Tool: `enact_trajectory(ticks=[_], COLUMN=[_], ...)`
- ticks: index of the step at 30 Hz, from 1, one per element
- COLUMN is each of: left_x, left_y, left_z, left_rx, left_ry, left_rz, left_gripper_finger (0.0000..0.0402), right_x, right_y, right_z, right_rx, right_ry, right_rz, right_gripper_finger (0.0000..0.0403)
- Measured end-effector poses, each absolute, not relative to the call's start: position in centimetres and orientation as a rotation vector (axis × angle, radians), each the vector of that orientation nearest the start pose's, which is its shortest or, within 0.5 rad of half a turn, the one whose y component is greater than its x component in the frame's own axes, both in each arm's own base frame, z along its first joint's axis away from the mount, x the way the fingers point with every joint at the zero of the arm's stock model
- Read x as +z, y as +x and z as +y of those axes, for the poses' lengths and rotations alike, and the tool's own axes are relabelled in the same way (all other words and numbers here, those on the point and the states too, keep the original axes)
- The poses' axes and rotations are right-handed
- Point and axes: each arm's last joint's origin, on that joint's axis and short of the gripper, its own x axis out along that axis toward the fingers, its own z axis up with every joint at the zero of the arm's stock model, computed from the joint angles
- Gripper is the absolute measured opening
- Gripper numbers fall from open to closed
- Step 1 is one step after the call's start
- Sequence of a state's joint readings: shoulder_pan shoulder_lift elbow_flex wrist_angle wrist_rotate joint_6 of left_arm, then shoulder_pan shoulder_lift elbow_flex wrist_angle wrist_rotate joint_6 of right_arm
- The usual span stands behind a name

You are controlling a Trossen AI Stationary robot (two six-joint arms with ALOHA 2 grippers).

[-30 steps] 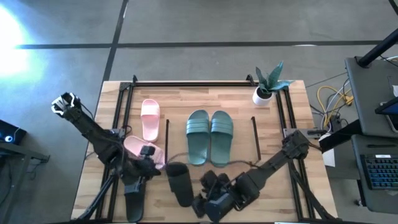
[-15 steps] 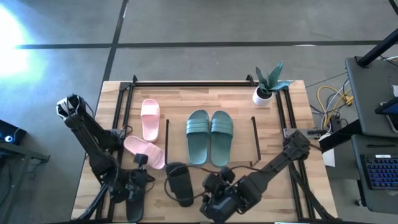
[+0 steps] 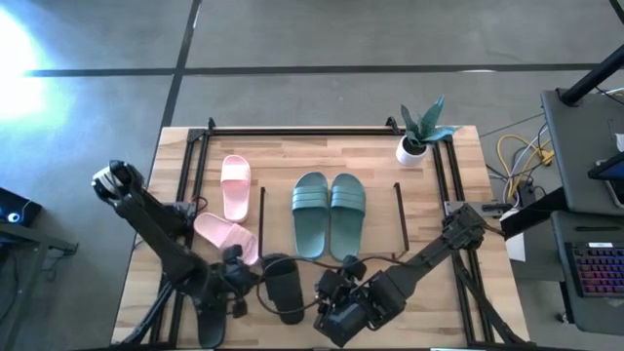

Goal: Pick and place slides into the shelf
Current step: Put the right black slide under the shelf

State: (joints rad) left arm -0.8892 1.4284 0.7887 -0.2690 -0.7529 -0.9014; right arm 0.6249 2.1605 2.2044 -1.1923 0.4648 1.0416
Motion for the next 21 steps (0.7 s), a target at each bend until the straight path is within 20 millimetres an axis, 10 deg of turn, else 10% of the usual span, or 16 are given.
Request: enact_trajectory(ticks=[9,21], left_x=[18.9,18.5], left_y=[24.0,25.5], left_z=[-21.7,-24.3], left_rx=[0.057,-0.061], left_ry=[-0.248,-0.277], left_rz=[0.525,0.607], left_gripper_finger=[0.0,0.0], right_x=[30.4,30.1], right_y=[34.8,31.8], right_z=[26.4,27.7], right_rx=[-0.385,-0.503], right_ry=[0.297,0.256], right_rz=[0.989,1.026], right_gripper_finger=[0.0225,0.0225])
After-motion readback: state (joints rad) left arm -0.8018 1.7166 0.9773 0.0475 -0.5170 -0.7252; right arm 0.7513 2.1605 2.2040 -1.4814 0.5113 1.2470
